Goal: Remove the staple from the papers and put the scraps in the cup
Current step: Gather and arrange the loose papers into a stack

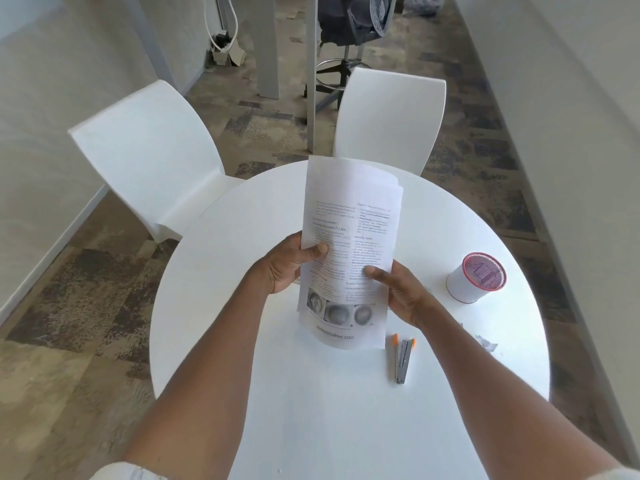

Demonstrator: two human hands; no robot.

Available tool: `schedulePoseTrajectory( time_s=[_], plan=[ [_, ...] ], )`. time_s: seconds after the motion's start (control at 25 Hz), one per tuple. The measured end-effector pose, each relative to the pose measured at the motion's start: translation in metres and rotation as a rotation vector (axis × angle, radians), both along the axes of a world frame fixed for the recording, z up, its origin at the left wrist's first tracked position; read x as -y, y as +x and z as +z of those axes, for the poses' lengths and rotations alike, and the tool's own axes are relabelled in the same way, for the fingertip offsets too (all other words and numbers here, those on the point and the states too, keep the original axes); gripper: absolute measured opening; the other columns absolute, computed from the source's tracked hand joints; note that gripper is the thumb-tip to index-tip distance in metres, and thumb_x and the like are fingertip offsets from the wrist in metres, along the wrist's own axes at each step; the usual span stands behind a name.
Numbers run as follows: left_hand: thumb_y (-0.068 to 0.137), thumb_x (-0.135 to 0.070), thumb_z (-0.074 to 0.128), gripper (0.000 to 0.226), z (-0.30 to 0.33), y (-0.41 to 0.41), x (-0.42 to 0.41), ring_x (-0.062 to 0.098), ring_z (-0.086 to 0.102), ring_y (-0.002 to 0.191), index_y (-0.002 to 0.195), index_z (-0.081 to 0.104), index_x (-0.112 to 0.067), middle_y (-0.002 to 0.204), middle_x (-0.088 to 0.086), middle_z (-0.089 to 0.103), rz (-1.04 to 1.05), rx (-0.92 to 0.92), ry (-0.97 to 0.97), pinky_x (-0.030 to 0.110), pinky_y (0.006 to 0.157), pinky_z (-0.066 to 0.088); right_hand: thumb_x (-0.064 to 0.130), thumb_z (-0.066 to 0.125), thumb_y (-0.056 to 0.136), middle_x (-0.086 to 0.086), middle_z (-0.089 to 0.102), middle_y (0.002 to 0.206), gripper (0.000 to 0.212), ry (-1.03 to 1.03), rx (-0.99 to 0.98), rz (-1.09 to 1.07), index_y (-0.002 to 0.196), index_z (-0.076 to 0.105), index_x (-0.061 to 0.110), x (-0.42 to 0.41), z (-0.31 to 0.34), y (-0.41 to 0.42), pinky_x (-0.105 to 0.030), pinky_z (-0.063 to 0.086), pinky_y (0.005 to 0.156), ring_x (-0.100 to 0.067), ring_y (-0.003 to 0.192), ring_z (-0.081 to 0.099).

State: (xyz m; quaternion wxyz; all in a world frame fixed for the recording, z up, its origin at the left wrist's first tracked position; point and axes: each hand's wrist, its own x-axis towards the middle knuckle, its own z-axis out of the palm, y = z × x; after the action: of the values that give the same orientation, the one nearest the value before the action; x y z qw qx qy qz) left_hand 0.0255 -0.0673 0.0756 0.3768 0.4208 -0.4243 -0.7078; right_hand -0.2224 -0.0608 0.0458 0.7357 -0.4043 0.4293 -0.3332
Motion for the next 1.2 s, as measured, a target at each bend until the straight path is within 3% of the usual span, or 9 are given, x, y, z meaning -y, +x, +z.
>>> schedulePoseTrajectory(
  time_s=[0.16,0.24,0.36,0.44,0.52,0.72,0.84,0.92,1.2],
  plan=[
    [0.091,-0.016,0.07,0.032,-0.005,0.008,0.002,0.027,0.066,0.116,0.123,0.066,-0.017,0.123,0.005,0.072,0.166,0.168,-0.095,0.037,0.092,0.057,0.005,0.077,0.081,-0.018,0.073,0.115,0.04,-0.053,-0.139,-0.253,0.119,0.065,0.002,0.002,0.004,-0.004,-0.052,0.059,0.086,-0.038,0.107,0.069],
    [0.091,-0.014,0.071,0.026,-0.009,0.005,-0.001,0.028,0.067,0.113,0.117,0.068,-0.016,0.117,0.006,0.073,0.292,0.285,-0.149,0.043,0.096,0.056,-0.001,0.075,0.081,-0.013,0.076,0.1,0.03,-0.117,-0.225,-0.362,0.11,0.067,-0.001,-0.001,0.008,0.0,-0.04,0.063,0.07,-0.028,0.09,0.075],
    [0.093,-0.013,0.069,0.022,-0.013,-0.005,-0.011,0.024,0.069,0.106,0.114,0.068,-0.016,0.11,0.004,0.074,0.433,0.409,-0.229,0.04,0.093,0.058,-0.002,0.074,0.082,0.001,0.075,0.082,0.02,-0.232,-0.319,-0.425,0.1,0.07,0.006,-0.009,0.007,0.011,-0.022,0.052,0.053,-0.008,0.066,0.069],
    [0.091,-0.01,0.068,0.021,-0.016,-0.009,-0.018,0.022,0.07,0.104,0.112,0.068,-0.016,0.106,0.002,0.074,0.502,0.402,-0.239,0.036,0.091,0.058,0.008,0.075,0.078,0.006,0.075,0.078,0.016,-0.286,-0.37,-0.448,0.093,0.071,0.015,-0.014,0.003,0.017,-0.027,0.052,0.055,-0.009,0.066,0.068],
    [0.089,-0.008,0.07,0.025,-0.02,-0.012,-0.023,0.022,0.07,0.102,0.113,0.068,-0.014,0.107,0.004,0.074,0.542,0.396,-0.226,0.035,0.09,0.058,0.014,0.074,0.076,0.003,0.077,0.084,0.016,-0.335,-0.421,-0.481,0.091,0.071,0.018,-0.018,0.0,0.021,-0.033,0.057,0.066,-0.018,0.078,0.072],
    [0.083,-0.006,0.074,0.035,-0.034,-0.011,-0.04,0.016,0.07,0.1,0.114,0.064,-0.018,0.108,-0.001,0.074,0.541,0.392,-0.185,0.029,0.081,0.059,0.006,0.072,0.082,0.008,0.075,0.087,0.018,-0.415,-0.537,-0.439,0.097,0.071,0.015,-0.027,-0.007,0.026,-0.021,0.054,0.071,-0.005,0.081,0.071],
    [0.082,-0.002,0.067,0.038,-0.038,-0.01,-0.044,0.015,0.069,0.102,0.116,0.062,-0.019,0.109,-0.002,0.073,0.541,0.393,-0.174,0.027,0.079,0.06,0.007,0.069,0.084,-0.003,0.076,0.088,0.01,-0.394,-0.594,-0.468,0.094,0.07,0.008,-0.03,-0.016,0.029,-0.035,0.056,0.074,-0.022,0.086,0.071],
    [0.083,-0.001,0.062,0.036,-0.039,-0.014,-0.046,0.016,0.069,0.101,0.115,0.062,-0.018,0.107,-0.001,0.072,0.581,0.415,-0.186,0.03,0.081,0.06,0.006,0.068,0.085,-0.008,0.075,0.088,0.008,-0.406,-0.607,-0.498,0.092,0.069,0.008,-0.032,-0.017,0.032,-0.037,0.055,0.076,-0.027,0.086,0.07],
    [0.083,0.002,0.058,0.04,-0.051,-0.022,-0.052,0.018,0.067,0.103,0.12,0.06,-0.014,0.111,0.003,0.07,0.613,0.49,-0.214,0.031,0.088,0.057,0.007,0.067,0.087,0.002,0.073,0.092,0.016,-0.373,-0.616,-0.473,0.102,0.071,0.01,-0.044,-0.027,0.034,-0.004,0.045,0.065,-0.017,0.088,0.068]
  ],
)
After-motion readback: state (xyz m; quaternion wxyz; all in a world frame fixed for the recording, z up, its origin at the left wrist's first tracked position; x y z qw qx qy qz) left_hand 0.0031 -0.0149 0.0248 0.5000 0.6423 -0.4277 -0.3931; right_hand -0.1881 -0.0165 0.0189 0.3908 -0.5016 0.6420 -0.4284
